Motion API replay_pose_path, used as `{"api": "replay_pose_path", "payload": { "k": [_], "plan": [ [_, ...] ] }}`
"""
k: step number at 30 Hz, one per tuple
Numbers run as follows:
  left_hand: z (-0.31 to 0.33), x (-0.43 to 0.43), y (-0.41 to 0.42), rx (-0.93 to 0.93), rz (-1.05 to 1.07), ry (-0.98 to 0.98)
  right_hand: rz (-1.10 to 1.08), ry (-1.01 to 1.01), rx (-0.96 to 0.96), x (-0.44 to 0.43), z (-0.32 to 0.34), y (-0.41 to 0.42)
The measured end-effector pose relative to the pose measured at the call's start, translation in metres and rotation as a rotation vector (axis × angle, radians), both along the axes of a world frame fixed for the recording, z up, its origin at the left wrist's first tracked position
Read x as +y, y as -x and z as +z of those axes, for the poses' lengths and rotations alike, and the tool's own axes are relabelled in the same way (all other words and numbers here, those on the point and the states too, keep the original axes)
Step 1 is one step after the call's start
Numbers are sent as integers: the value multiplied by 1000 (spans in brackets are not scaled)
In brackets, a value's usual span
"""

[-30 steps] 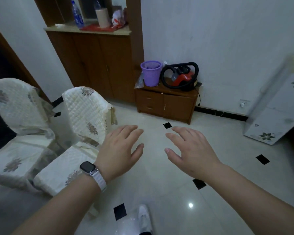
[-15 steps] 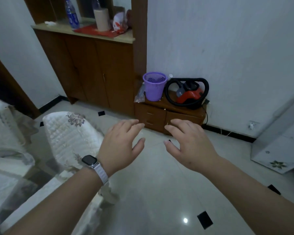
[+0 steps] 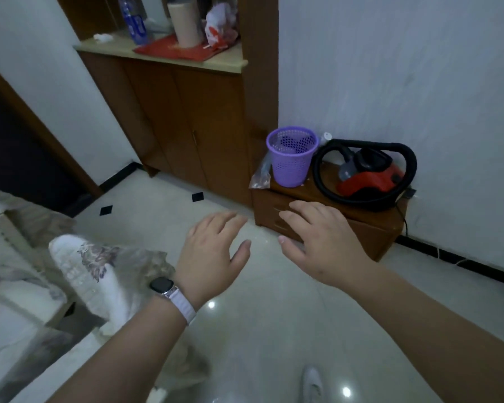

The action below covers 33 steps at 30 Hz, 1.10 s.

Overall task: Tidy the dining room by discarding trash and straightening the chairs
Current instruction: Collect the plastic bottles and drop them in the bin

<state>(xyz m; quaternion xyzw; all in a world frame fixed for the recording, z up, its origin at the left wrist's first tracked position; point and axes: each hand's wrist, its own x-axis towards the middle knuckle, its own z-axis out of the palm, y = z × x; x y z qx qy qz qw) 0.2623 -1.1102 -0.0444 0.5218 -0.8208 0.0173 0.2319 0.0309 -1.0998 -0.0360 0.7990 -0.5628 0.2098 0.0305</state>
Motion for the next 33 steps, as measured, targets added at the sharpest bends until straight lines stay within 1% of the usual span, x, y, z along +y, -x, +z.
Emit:
{"api": "replay_pose_path", "payload": {
  "k": [2,5,10,13,18,23,29,33],
  "plan": [
    [3,-25,14,-22,34,-13,57,29,-19,-38,4,14],
    [8,-59,22,-45,105,-33,129,48,12,-97,7,25],
    [13,-92,-7,-62,261,-41,244,25,-2,-166,-2,0],
    [6,-119,-39,-45,334,-45,325,-11,28,-208,-7,-34],
    [-13,-185,-93,-26,395,-35,382,-70,84,-279,-13,-93],
    [-22,-267,-158,49,422,-49,387,-111,170,-362,-5,-161],
    [-7,-350,-252,73,463,-38,408,-58,174,-455,22,-262],
    [-3,-380,-299,93,509,-7,460,-52,161,-494,24,-318]
  ]
}}
